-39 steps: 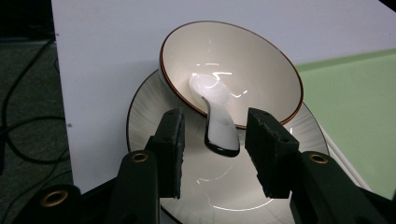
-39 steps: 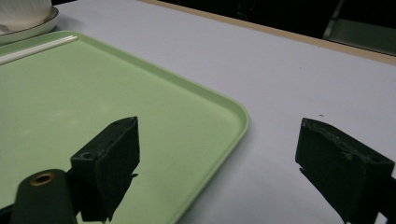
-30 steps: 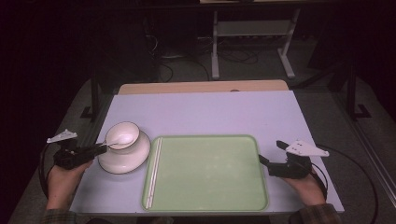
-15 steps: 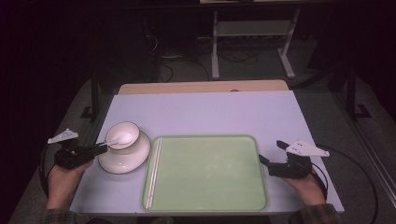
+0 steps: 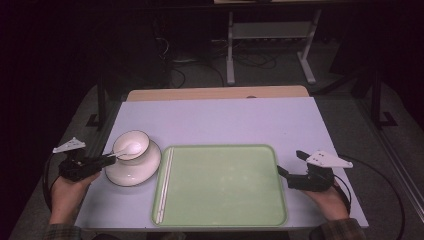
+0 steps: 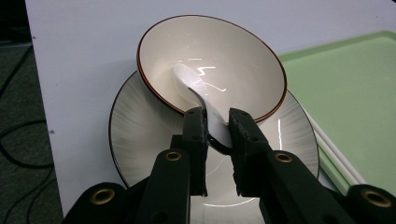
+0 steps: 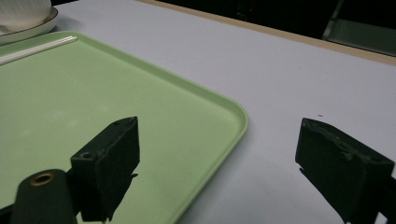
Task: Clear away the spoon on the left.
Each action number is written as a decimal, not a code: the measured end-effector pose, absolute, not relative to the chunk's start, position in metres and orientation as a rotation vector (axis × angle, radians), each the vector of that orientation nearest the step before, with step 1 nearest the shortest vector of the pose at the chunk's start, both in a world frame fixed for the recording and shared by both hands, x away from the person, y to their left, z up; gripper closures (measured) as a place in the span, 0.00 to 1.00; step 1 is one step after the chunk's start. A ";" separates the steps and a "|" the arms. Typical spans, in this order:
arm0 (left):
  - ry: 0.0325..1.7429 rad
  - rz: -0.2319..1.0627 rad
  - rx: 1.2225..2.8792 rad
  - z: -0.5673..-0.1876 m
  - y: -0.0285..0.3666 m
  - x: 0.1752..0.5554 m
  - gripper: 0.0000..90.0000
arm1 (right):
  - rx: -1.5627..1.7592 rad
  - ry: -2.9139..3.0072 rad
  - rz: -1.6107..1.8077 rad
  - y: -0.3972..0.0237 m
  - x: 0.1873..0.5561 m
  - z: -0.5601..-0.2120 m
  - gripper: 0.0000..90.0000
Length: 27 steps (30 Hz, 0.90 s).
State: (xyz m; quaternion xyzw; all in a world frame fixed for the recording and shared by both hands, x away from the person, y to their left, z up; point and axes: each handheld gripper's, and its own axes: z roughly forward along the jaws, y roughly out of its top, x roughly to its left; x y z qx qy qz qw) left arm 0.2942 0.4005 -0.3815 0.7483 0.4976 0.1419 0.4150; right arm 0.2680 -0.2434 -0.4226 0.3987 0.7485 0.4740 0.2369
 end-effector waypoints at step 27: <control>1.089 0.396 1.814 -0.354 0.383 0.287 0.96 | 1.093 2.053 1.297 -0.243 0.268 -0.423 0.14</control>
